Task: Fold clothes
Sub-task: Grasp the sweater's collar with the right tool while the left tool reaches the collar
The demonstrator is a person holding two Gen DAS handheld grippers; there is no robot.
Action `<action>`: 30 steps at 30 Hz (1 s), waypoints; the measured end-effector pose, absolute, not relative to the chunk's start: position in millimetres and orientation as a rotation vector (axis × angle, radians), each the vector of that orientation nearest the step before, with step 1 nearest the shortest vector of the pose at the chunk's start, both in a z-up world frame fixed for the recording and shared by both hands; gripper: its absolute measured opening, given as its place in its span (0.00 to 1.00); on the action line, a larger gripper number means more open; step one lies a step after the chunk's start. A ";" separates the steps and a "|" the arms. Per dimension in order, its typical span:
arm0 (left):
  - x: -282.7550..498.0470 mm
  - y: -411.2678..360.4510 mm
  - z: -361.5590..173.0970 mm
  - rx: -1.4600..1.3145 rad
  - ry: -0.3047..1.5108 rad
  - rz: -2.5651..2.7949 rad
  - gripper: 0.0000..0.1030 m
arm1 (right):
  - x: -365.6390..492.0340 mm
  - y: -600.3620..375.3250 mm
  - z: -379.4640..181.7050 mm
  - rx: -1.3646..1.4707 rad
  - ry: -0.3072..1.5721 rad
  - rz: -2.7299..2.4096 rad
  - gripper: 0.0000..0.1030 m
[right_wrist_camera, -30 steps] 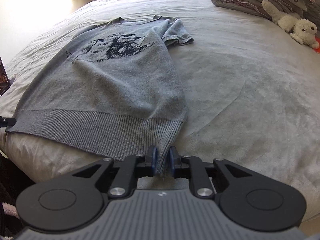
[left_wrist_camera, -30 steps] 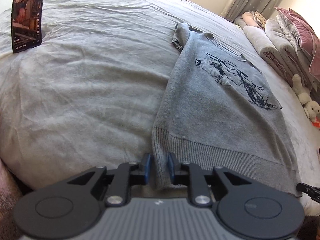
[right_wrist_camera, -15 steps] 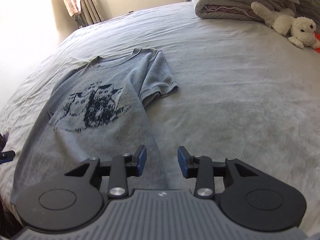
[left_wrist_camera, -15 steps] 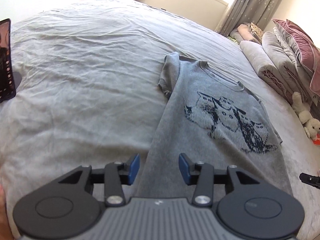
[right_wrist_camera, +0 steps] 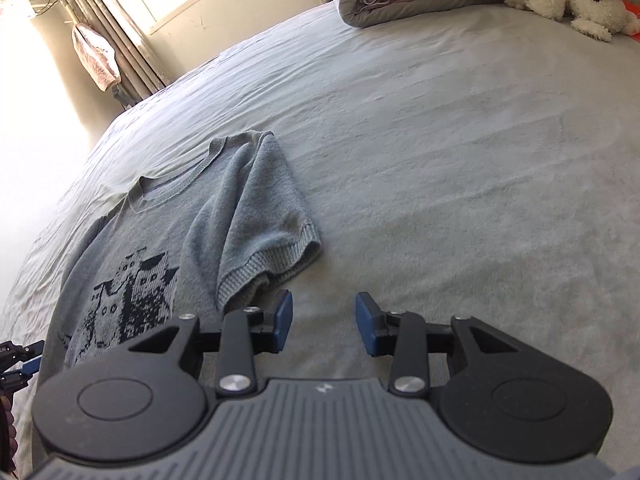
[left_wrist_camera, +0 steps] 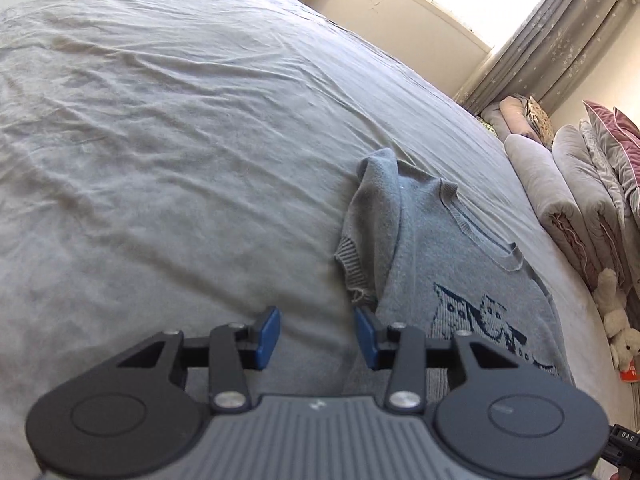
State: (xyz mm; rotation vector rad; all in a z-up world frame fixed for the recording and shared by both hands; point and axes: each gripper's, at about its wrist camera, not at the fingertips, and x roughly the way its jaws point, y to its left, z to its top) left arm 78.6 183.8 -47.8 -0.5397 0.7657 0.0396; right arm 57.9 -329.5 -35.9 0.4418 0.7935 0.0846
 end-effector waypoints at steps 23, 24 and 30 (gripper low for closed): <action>109.9 111.1 -6.0 -0.331 0.628 -0.076 0.41 | 125.1 -343.5 -17.9 0.257 0.616 -0.096 0.04; 119.0 101.5 -5.6 -0.312 0.655 -0.106 0.41 | 126.9 -348.1 -17.2 0.256 0.613 -0.102 0.04; 182.3 19.8 -5.1 -0.123 0.715 -0.251 0.42 | 133.4 -367.6 -21.7 0.216 0.623 -0.111 0.04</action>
